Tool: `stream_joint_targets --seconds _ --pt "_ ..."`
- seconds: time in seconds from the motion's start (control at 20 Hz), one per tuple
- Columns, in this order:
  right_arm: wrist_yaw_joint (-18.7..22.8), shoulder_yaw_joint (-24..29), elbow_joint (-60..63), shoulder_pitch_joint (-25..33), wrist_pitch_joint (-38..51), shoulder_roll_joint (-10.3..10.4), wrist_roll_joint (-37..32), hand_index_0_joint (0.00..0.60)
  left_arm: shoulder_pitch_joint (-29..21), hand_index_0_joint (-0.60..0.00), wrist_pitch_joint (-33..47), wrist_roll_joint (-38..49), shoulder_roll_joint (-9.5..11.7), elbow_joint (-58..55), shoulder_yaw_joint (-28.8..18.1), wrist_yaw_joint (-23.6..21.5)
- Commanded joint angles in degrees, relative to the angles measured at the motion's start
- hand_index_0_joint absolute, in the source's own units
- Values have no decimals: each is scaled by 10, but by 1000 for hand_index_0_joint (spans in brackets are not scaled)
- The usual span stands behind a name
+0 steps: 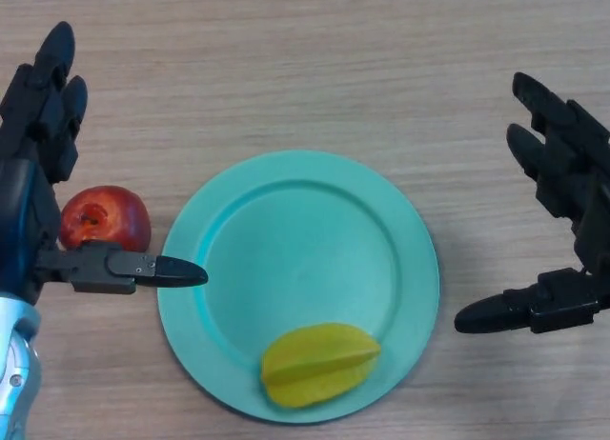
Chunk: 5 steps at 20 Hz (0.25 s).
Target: Pick up the yellow starfruit and place it on the plate
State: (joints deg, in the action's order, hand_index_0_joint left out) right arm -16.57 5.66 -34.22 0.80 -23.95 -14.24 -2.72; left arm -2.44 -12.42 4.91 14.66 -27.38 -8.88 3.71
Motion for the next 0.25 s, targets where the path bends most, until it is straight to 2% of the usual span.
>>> stream_joint_targets --seconds 0.05,0.25 --pt "11 36 -31 17 89 -19 -35 0 -17 0 80 -24 12 -20 -9 0" --pt "10 32 -27 15 91 -18 -35 0 -16 0 82 -26 11 -17 -8 5"
